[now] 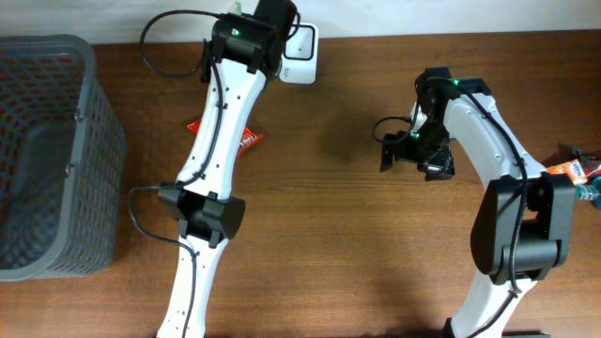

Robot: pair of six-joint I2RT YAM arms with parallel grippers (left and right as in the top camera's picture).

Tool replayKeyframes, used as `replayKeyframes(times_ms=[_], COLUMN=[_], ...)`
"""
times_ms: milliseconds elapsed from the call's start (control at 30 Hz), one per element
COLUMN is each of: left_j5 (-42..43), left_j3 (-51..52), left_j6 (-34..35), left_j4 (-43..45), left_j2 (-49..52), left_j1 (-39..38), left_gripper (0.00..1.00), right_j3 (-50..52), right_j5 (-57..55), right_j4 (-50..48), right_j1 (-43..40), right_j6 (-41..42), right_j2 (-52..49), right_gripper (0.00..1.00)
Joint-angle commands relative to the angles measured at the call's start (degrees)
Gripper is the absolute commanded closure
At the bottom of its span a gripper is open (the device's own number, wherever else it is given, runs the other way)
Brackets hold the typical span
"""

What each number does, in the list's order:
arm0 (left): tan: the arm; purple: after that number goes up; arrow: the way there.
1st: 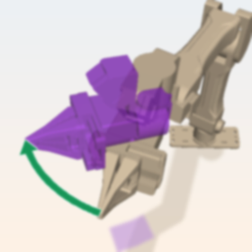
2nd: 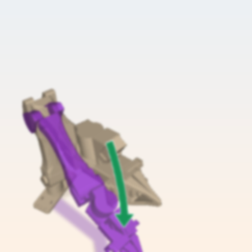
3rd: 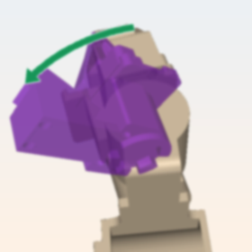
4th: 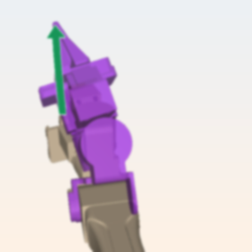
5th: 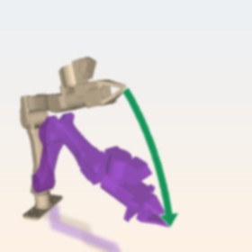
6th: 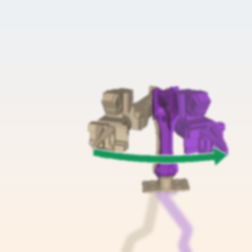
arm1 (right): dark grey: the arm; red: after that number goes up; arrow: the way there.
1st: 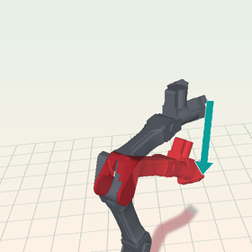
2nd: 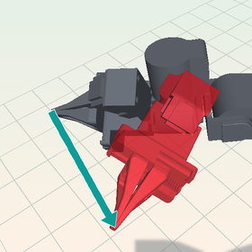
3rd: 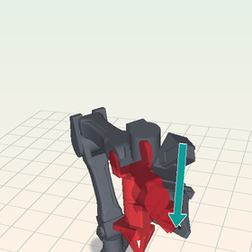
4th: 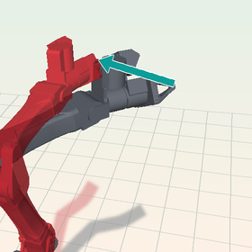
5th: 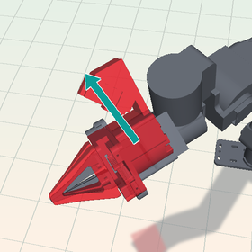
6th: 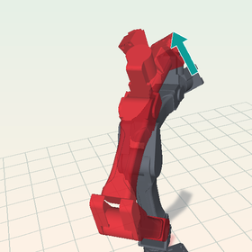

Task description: Scan the item barcode

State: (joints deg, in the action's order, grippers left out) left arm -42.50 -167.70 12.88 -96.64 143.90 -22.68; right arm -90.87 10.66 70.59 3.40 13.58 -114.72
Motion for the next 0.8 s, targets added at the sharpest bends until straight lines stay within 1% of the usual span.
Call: replayKeyframes(times_ms=[0, 200, 267, 433, 533, 600, 767], left_j5=[-3.6, -2.0, 1.3, 17.8, 26.0, 32.7, 45.5], left_j3=[-0.9, 2.3, 5.3, 10.9, 11.2, 11.2, 11.2], left_j6=[-1.2, -0.5, -0.3, -0.3, -0.3, -0.3, -0.3], left_j4=[-0.1, 0.1, 0.9, 2.6, 3.2, 3.4, 3.4], left_j2=[-1.3, -1.3, -1.3, -1.3, -1.3, -1.3, -1.3], left_j1=[-1.6, -6.0, -7.5, -10.6, -12.9, -14.9, -19.3], left_gripper=[1.0, 1.0, 1.0, 1.0, 1.0, 1.0, 1.0], right_j3=[0.7, 0.2, -0.8, -4.4, -6.2, -7.7, -8.9], right_j5=[0.7, -0.7, -0.8, -0.8, -0.8, -0.8, -0.8], right_j4=[0.3, 3.3, 5.1, 9.9, 12.4, 13.9, 15.2], right_j1=[-0.3, -0.6, -1.2, -3.6, -5.6, -7.6, -11.1], right_j6=[0.4, 0.2, 0.2, 0.2, 0.1, -1.6, -2.5], right_j2=[0.0, 0.5, 1.5, 7.5, 11.4, 14.4, 18.6], right_gripper=[0.01, 0.01, 0.02, 0.01, 0.01, 0.01, 0.01])
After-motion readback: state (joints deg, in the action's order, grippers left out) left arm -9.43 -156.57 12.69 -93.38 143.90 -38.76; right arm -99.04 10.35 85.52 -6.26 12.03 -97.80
